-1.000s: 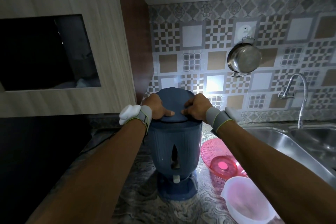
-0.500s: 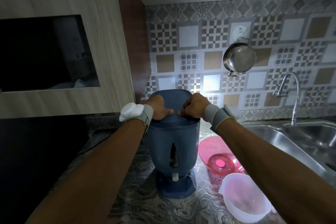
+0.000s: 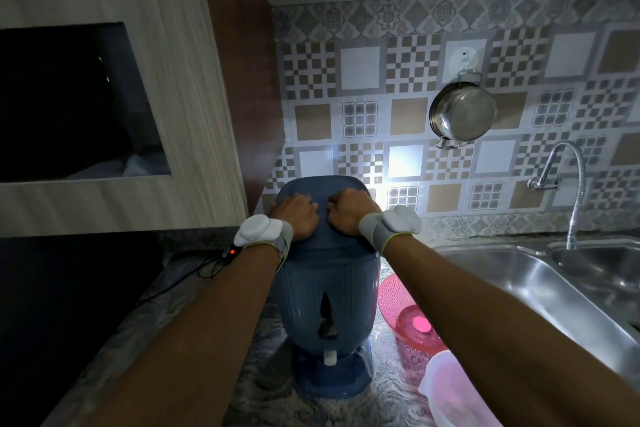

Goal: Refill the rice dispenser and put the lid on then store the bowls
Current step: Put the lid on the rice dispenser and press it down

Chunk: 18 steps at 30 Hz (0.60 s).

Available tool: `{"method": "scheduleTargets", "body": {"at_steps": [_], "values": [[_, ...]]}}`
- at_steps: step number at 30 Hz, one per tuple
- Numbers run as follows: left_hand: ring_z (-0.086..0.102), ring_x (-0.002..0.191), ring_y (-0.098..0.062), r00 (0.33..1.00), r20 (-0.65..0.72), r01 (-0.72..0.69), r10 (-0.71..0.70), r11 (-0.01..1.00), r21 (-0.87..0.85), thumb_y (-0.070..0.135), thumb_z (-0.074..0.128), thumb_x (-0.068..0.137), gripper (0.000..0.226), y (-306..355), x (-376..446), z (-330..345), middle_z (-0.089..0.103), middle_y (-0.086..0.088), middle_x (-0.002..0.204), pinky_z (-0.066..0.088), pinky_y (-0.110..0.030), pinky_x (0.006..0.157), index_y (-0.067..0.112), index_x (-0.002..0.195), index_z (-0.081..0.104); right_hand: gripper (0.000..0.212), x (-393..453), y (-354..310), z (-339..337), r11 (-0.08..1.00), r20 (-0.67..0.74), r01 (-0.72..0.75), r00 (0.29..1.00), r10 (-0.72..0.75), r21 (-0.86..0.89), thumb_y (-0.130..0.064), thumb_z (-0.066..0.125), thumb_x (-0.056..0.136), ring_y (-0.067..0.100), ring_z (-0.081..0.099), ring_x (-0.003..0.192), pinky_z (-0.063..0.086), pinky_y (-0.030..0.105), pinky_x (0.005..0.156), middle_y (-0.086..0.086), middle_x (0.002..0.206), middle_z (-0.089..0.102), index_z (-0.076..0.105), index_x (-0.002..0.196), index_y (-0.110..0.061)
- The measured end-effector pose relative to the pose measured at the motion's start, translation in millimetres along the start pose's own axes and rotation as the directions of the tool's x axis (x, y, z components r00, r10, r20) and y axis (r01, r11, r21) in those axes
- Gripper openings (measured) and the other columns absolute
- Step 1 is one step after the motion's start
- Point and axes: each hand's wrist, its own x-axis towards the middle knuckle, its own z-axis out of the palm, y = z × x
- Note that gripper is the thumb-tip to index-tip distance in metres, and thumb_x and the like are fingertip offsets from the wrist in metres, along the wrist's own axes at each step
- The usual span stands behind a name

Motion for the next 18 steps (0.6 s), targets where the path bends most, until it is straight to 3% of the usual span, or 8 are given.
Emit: {"method": "scheduleTargets", "body": {"at_steps": [4, 6, 10, 14, 18], "values": [[0.05, 0.122, -0.035, 1.0, 0.002, 0.013, -0.013, 1.0, -0.019, 0.028, 0.036, 0.098, 0.036, -3.8, -0.2, 1.8, 0.054, -0.018, 0.133, 0.041, -0.04, 0.105, 0.005, 0.113, 0.059, 0.027, 0.8, 1.9, 6.8, 1.0, -0.01, -0.02, 1.0, 0.02, 0.016, -0.024, 0.047, 0.092, 0.032, 0.062, 0.103, 0.048, 0.029, 0.083, 0.014, 0.107, 0.07, 0.065, 0.077, -0.01], [0.05, 0.122, -0.036, 1.0, -0.013, 0.012, -0.012, 1.0, -0.015, 0.026, 0.036, 0.098, 0.035, -4.6, 1.5, 4.8, 0.054, -0.019, 0.133, 0.041, -0.04, 0.104, 0.004, 0.111, 0.06, 0.024, 1.6, 2.1, 8.1, 0.999, -0.018, -0.036, 0.999, 0.037, 0.022, -0.023, 0.048, 0.09, 0.032, 0.063, 0.101, 0.048, 0.028, 0.08, 0.014, 0.105, 0.07, 0.061, 0.073, -0.012], [0.048, 0.125, -0.036, 1.0, -0.026, 0.016, -0.016, 1.0, 0.01, 0.023, 0.034, 0.099, 0.036, -2.9, 3.5, 9.1, 0.051, -0.018, 0.136, 0.04, -0.039, 0.101, 0.003, 0.116, 0.058, 0.029, 3.1, 3.1, 10.2, 0.999, -0.035, -0.04, 0.999, 0.04, -0.004, -0.026, 0.048, 0.089, 0.032, 0.062, 0.104, 0.05, 0.03, 0.086, 0.013, 0.113, 0.069, 0.072, 0.095, -0.01], [0.045, 0.128, -0.036, 1.0, -0.001, 0.025, -0.025, 0.999, 0.033, 0.025, 0.032, 0.1, 0.04, -3.8, 5.0, 11.5, 0.047, -0.018, 0.141, 0.038, -0.04, 0.103, 0.002, 0.125, 0.054, 0.037, 2.6, 1.6, 10.7, 0.998, -0.047, -0.059, 0.997, 0.058, -0.007, -0.027, 0.049, 0.089, 0.031, 0.06, 0.114, 0.05, 0.033, 0.096, 0.012, 0.127, 0.064, 0.069, 0.118, -0.015], [0.043, 0.13, -0.038, 1.0, 0.01, 0.029, -0.03, 0.998, 0.051, 0.026, 0.031, 0.1, 0.042, -4.6, 5.8, 12.1, 0.045, -0.021, 0.142, 0.037, -0.044, 0.108, 0.001, 0.128, 0.051, 0.041, 2.7, 1.4, 10.8, 0.998, -0.038, -0.062, 0.997, 0.062, -0.014, -0.026, 0.049, 0.089, 0.031, 0.059, 0.117, 0.049, 0.034, 0.099, 0.012, 0.131, 0.062, 0.066, 0.124, -0.017]]}}
